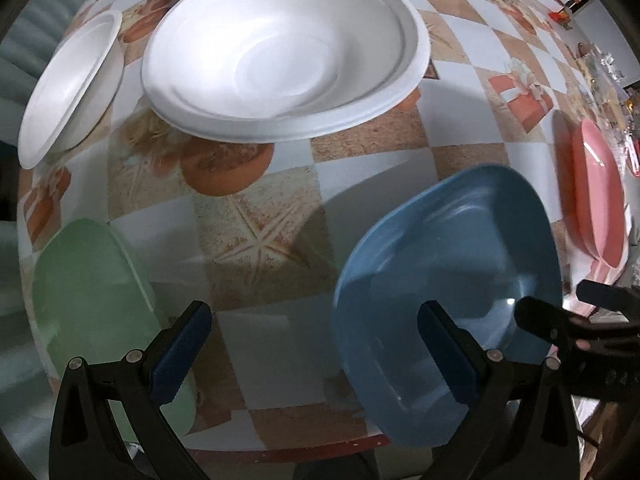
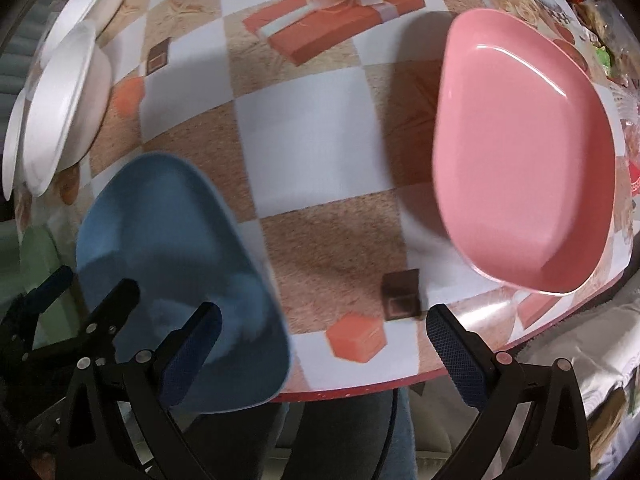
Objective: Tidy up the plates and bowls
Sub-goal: 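Move the right tool to the blue square plate's rim, then close the right gripper on the blue plate rim and lift it, then carry the blue plate onto the green plate and open the right gripper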
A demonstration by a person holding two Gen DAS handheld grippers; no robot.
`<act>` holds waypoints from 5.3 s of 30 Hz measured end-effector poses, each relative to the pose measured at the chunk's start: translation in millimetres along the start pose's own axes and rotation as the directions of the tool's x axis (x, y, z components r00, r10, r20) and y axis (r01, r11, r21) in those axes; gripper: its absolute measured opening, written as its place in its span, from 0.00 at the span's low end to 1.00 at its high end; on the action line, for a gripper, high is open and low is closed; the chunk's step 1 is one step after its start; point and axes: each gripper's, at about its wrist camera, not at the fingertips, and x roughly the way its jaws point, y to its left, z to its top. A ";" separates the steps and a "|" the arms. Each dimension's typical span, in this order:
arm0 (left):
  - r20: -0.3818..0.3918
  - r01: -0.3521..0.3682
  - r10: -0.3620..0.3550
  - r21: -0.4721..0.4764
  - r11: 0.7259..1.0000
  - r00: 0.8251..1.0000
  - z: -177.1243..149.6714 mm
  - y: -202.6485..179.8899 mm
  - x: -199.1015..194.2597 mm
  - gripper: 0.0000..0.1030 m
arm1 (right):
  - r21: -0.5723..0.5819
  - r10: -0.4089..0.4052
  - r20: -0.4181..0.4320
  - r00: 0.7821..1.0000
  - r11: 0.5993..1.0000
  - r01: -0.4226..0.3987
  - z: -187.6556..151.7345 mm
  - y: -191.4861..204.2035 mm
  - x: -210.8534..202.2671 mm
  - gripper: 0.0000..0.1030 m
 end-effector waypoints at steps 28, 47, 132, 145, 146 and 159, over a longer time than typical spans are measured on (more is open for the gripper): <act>-0.027 -0.011 0.010 -0.020 1.000 1.000 -56.7 3.4 -6.9 1.00 | -0.241 -0.088 0.051 0.995 0.966 0.098 57.2 55.0 -8.0 1.00; -0.045 -0.002 -0.001 -0.057 0.998 0.999 -55.7 -50.0 7.6 0.90 | -0.316 -0.089 0.060 0.994 0.943 0.103 22.2 99.9 1.4 0.76; 0.117 -0.207 0.235 -0.210 0.955 0.965 -79.8 156.8 -93.8 0.35 | -0.476 0.106 -0.203 0.973 0.858 -0.193 -5.5 430.1 5.2 0.19; 0.094 -0.198 0.223 -0.216 0.956 0.970 -81.0 160.8 -73.4 0.42 | -0.441 0.099 -0.223 0.970 0.877 -0.192 9.0 437.8 27.8 0.19; 0.091 -0.199 0.222 -0.216 0.956 0.971 -81.4 160.6 -72.9 0.44 | -0.445 0.104 -0.223 0.969 0.874 -0.196 3.8 433.9 24.5 0.19; 0.110 -0.164 0.205 -0.299 0.940 0.973 -90.0 173.1 -80.6 0.84 | -0.484 0.103 -0.139 0.985 0.861 -0.158 3.1 414.3 -7.2 0.83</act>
